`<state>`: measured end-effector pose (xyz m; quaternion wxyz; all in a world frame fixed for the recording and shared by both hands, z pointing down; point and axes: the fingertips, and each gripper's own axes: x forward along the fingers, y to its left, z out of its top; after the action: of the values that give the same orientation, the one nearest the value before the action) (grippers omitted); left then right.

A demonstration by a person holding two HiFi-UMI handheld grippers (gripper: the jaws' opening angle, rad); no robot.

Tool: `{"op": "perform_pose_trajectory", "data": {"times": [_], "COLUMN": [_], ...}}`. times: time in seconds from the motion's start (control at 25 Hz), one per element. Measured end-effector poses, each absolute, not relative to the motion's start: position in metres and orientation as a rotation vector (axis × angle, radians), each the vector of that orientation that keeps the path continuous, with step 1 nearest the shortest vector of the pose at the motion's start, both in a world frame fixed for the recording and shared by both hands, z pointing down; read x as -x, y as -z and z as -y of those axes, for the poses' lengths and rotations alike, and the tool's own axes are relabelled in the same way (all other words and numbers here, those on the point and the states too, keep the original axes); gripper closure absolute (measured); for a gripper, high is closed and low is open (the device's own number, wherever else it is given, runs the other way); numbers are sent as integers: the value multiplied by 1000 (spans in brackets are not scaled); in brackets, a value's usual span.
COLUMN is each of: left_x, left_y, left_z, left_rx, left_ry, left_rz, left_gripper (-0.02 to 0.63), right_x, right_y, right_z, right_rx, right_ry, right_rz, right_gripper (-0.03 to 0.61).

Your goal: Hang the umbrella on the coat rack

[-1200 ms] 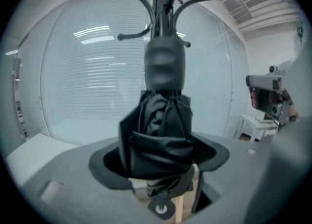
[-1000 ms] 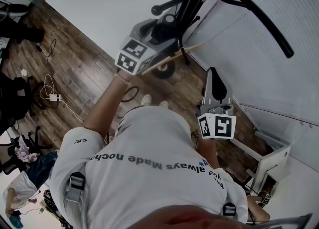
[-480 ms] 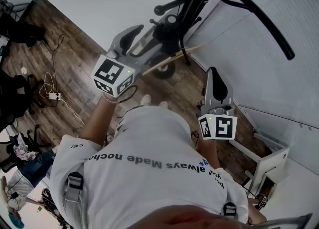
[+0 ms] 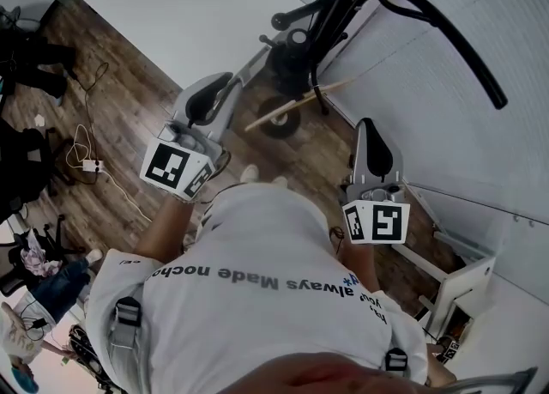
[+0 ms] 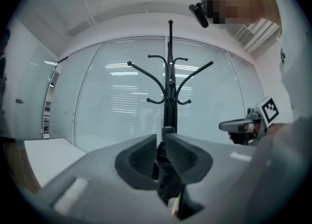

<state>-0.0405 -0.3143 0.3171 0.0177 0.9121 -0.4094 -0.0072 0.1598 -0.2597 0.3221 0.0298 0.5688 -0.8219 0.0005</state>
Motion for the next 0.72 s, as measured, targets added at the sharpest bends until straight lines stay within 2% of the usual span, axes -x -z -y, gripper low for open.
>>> {"op": "perform_pose_trajectory", "data": {"times": [0.72], "left_x": [40], "left_y": [-327], "left_z": [305], "left_rx": [-2783], "left_ry": [36], "left_rz": [1319], "left_gripper": [558], "right_x": [-149], "right_y": [-323], "right_z": [257], "right_rx": [-1722], "right_ry": [6], "right_rz": [2527], "right_gripper": [577]}}
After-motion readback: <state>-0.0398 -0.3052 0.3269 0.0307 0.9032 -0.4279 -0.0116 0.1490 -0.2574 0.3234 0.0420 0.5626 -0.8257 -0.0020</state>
